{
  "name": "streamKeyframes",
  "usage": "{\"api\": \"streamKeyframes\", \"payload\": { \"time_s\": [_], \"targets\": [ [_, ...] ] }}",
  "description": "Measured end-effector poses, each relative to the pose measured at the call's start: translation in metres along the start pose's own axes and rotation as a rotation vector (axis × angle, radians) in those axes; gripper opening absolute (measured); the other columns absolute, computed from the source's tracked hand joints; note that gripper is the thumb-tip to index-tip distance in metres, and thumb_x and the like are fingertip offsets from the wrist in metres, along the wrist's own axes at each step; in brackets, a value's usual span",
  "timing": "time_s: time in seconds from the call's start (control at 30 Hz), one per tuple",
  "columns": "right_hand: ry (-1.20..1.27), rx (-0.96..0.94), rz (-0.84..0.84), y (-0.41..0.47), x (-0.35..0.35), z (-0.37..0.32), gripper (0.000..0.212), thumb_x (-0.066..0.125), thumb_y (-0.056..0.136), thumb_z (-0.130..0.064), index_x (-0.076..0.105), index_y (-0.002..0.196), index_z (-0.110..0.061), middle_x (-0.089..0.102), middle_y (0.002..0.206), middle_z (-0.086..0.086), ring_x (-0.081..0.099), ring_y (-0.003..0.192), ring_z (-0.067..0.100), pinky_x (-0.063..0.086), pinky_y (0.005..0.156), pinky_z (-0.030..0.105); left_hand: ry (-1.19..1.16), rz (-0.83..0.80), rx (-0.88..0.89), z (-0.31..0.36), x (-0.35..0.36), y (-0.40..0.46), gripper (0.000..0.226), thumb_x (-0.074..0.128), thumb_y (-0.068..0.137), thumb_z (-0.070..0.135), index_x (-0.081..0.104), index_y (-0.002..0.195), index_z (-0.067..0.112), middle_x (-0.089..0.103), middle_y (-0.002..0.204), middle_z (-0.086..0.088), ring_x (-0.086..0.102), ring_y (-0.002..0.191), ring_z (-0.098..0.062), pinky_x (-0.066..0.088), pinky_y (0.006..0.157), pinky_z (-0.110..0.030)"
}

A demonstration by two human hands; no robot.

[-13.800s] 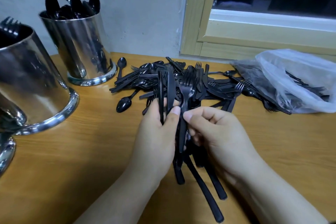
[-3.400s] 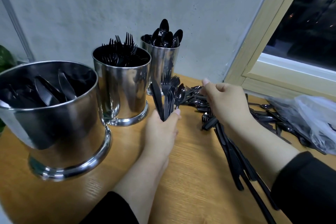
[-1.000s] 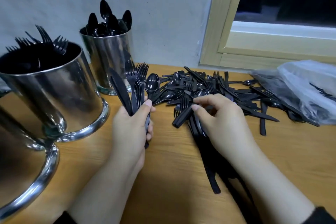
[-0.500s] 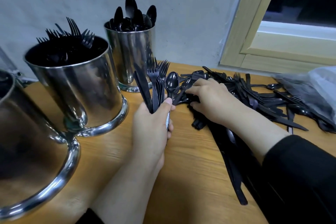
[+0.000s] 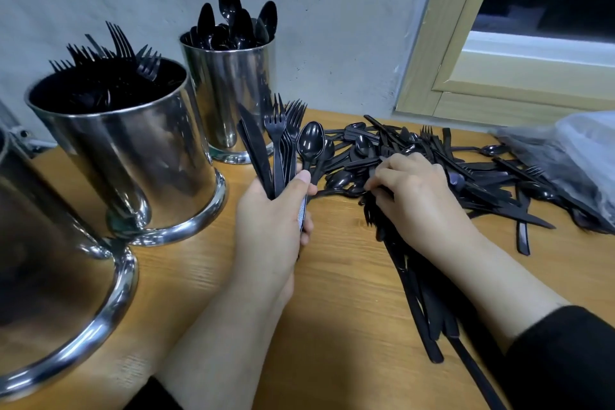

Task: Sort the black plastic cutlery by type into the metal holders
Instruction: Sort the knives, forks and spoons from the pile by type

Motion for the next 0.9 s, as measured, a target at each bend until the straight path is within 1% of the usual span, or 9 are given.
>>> {"api": "streamKeyframes", "payload": {
  "time_s": [0.1, 0.27, 0.3, 0.37, 0.43, 0.53, 0.7, 0.8, 0.9],
  "targets": [
    [0.04, 0.004, 0.084, -0.005, -0.012, 0.002, 0.019, 0.075, 0.085, -0.007, 0.074, 0.091, -0.025, 0.058, 0.105, -0.005, 0.047, 0.105, 0.026, 0.021, 0.082, 0.034, 0.008, 0.006, 0.015, 0.004, -0.002, 0.0, 0.007, 0.064, 0.1, 0.02, 0.069, 0.105, 0.019, 0.072, 0.085, 0.003, 0.049, 0.053, -0.014, 0.037, 0.045, -0.029],
    [0.143, 0.034, 0.091, -0.007, -0.025, 0.013, 0.015, 0.069, 0.091, -0.011, 0.072, 0.097, -0.024, 0.062, 0.102, -0.008, 0.059, 0.101, 0.021, 0.047, 0.089, 0.048, 0.053, 0.033, 0.052, 0.012, -0.008, 0.004, 0.008, 0.065, 0.1, 0.02, 0.069, 0.107, 0.018, 0.072, 0.084, 0.003, 0.052, 0.053, -0.014, 0.039, 0.045, -0.028],
    [0.158, 0.044, 0.088, -0.007, -0.026, 0.015, 0.016, 0.069, 0.091, -0.009, 0.072, 0.099, -0.023, 0.065, 0.1, -0.01, 0.062, 0.099, 0.018, 0.05, 0.092, 0.044, 0.066, 0.033, 0.054, 0.012, -0.009, 0.005, 0.008, 0.066, 0.1, 0.02, 0.069, 0.107, 0.018, 0.072, 0.084, 0.003, 0.053, 0.053, -0.015, 0.039, 0.045, -0.029],
    [0.199, 0.084, 0.098, -0.008, -0.03, 0.016, 0.016, 0.069, 0.091, -0.009, 0.075, 0.103, -0.018, 0.071, 0.099, -0.008, 0.065, 0.097, 0.012, 0.045, 0.094, 0.02, 0.101, 0.033, 0.058, 0.011, -0.01, 0.005, 0.008, 0.066, 0.1, 0.021, 0.069, 0.106, 0.017, 0.073, 0.084, 0.003, 0.054, 0.056, -0.016, 0.04, 0.045, -0.029],
    [0.273, 0.125, 0.135, -0.009, -0.037, 0.015, 0.012, 0.069, 0.093, -0.015, 0.076, 0.102, -0.017, 0.071, 0.095, -0.008, 0.061, 0.09, 0.003, 0.037, 0.083, 0.002, 0.14, 0.033, 0.074, 0.012, -0.011, 0.005, 0.008, 0.065, 0.1, 0.021, 0.069, 0.106, 0.018, 0.073, 0.085, 0.002, 0.055, 0.058, -0.015, 0.041, 0.046, -0.029],
    [0.393, 0.153, 0.233, -0.012, -0.046, 0.011, 0.001, 0.071, 0.093, -0.022, 0.072, 0.093, -0.022, 0.066, 0.084, -0.015, 0.057, 0.079, 0.001, 0.039, 0.073, 0.006, 0.172, 0.027, 0.097, 0.014, -0.01, 0.005, 0.009, 0.065, 0.1, 0.022, 0.071, 0.107, 0.022, 0.074, 0.084, 0.002, 0.057, 0.059, -0.013, 0.043, 0.047, -0.026],
    [0.696, 0.216, 0.207, -0.01, -0.047, 0.009, 0.028, 0.07, 0.093, -0.016, 0.061, 0.114, -0.033, 0.059, 0.087, -0.006, 0.055, 0.077, 0.006, 0.04, 0.073, 0.01, 0.228, -0.055, 0.08, 0.01, 0.0, 0.001, 0.009, 0.066, 0.1, 0.021, 0.072, 0.104, 0.025, 0.074, 0.08, 0.004, 0.068, 0.068, -0.01, 0.058, 0.06, -0.026],
    [0.696, 0.2, 0.154, -0.01, -0.044, 0.002, 0.038, 0.068, 0.095, -0.018, 0.061, 0.129, -0.032, 0.057, 0.088, -0.006, 0.055, 0.078, 0.005, 0.04, 0.075, 0.009, 0.202, -0.154, 0.007, 0.005, 0.01, -0.004, 0.01, 0.067, 0.099, 0.018, 0.073, 0.106, 0.022, 0.075, 0.08, 0.002, 0.074, 0.074, -0.017, 0.062, 0.063, -0.032],
    [0.638, 0.196, 0.164, -0.009, -0.04, -0.001, 0.035, 0.067, 0.095, -0.019, 0.066, 0.129, -0.028, 0.057, 0.084, -0.013, 0.054, 0.078, -0.002, 0.037, 0.074, 0.006, 0.174, -0.237, -0.069, -0.001, 0.02, -0.011, 0.011, 0.069, 0.098, 0.019, 0.071, 0.108, 0.018, 0.075, 0.08, -0.001, 0.071, 0.065, -0.025, 0.061, 0.059, -0.037]
  ]
}}
Point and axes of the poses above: each hand's wrist, its own y-axis towards the middle knuckle, its own x-axis out of the palm, z = x × y, the point moved 7 cm from there along y, towards the middle knuckle
